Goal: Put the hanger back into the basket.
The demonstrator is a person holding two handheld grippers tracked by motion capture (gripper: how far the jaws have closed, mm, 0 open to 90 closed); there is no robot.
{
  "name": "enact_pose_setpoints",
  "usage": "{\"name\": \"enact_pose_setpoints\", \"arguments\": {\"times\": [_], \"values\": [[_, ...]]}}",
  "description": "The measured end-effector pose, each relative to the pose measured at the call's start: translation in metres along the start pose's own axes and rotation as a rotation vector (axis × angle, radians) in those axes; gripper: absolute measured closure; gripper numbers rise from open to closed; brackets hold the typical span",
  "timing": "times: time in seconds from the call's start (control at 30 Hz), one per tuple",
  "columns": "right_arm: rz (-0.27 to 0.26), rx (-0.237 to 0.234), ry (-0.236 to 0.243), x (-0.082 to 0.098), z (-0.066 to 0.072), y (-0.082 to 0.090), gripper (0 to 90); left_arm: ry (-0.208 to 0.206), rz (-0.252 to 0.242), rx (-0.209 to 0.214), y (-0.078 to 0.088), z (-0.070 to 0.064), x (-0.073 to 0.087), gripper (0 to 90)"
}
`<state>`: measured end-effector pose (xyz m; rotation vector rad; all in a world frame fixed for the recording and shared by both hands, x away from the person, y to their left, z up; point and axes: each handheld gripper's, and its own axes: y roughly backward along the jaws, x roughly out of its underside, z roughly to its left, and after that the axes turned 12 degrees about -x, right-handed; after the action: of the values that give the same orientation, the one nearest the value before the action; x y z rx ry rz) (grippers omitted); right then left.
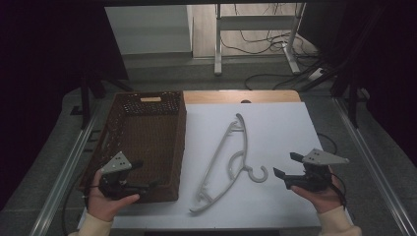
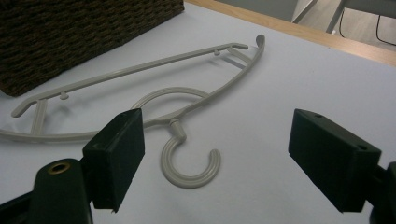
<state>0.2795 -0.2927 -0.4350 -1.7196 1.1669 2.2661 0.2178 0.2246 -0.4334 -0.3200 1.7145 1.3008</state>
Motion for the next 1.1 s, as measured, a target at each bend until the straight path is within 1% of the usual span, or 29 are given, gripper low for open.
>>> {"name": "enact_pose_setpoints", "arguments": {"times": [0.13, 0.23, 0.4, 0.47, 0.77, 0.87, 0.9, 0.93, 1.1], "values": [[0.003, 0.001, -0.005, 0.000, -0.002, -0.002, 18.2, 0.002, 0.001, -0.004, 0.001, 0.000, 0.001, 15.7], [0.010, 0.010, -0.001, 0.001, -0.002, -0.002, 18.3, 0.001, -0.002, -0.003, 0.001, 0.001, 0.000, 15.7], [0.003, 0.020, -0.006, 0.002, -0.002, 0.002, 18.0, -0.007, -0.005, 0.007, -0.001, 0.001, -0.001, 15.6], [0.002, 0.025, -0.008, 0.002, -0.001, 0.003, 18.0, -0.010, -0.005, 0.017, -0.002, 0.001, -0.002, 15.6], [0.001, 0.036, -0.015, 0.004, -0.001, 0.006, 18.0, -0.015, -0.010, 0.023, -0.002, 0.000, -0.006, 16.1], [0.002, 0.033, -0.014, 0.004, -0.001, 0.007, 17.9, -0.021, -0.014, 0.022, -0.001, -0.003, -0.008, 16.4], [-0.002, 0.033, -0.013, 0.004, -0.001, 0.007, 17.8, -0.028, -0.012, 0.024, 0.000, -0.007, -0.009, 16.4], [-0.002, 0.033, -0.013, 0.004, -0.001, 0.007, 17.8, -0.028, -0.012, 0.024, 0.000, -0.007, -0.009, 16.5], [0.003, 0.026, -0.016, 0.003, -0.001, 0.004, 17.6, -0.041, -0.009, 0.032, 0.002, -0.016, -0.014, 16.6]]}}
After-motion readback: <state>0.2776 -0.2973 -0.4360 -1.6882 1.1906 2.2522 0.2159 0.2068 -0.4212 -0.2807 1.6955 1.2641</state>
